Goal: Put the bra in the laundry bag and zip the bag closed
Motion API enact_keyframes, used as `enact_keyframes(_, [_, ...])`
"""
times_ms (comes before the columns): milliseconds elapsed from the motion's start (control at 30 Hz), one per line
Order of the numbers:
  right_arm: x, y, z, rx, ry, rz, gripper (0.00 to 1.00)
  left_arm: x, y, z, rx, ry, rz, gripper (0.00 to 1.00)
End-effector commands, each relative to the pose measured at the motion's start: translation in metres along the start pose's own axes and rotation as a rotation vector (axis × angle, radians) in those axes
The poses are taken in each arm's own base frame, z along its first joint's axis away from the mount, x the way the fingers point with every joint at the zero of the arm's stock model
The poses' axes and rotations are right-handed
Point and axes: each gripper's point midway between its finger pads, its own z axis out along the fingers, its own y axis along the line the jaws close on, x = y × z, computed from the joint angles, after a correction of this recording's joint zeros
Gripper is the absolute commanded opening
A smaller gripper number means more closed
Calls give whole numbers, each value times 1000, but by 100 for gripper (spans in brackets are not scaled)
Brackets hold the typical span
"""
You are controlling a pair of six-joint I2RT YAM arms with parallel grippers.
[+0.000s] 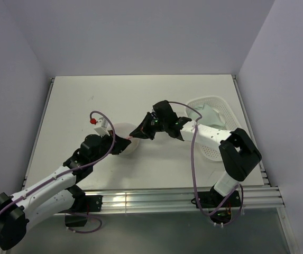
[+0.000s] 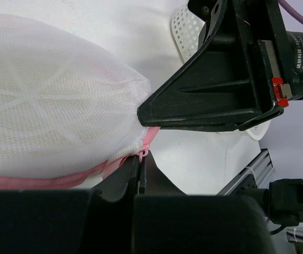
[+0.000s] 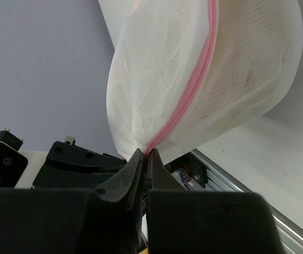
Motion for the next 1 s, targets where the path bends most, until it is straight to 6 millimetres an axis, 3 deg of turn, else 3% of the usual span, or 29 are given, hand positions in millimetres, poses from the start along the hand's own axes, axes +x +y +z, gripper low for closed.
enact_keyframes(0, [-52, -4, -18, 26, -186, -14, 0, -6, 22, -4, -102, -41, 2, 0])
enact_keyframes(167, [-55, -2, -22, 21, -192, -26, 0, -5, 28, -3, -120, -37, -1, 0])
enact_keyframes(400, [-58, 2, -25, 25, -204, -48, 0, -14, 25, -4, -129, -58, 9, 16])
enact_keyframes(600, [-58, 4, -25, 24, -205, -53, 0, -14, 28, -6, -150, -59, 10, 14])
enact_keyframes(967, [-58, 6, -25, 19, -200, -67, 0, -19, 27, -8, -156, -77, 6, 19])
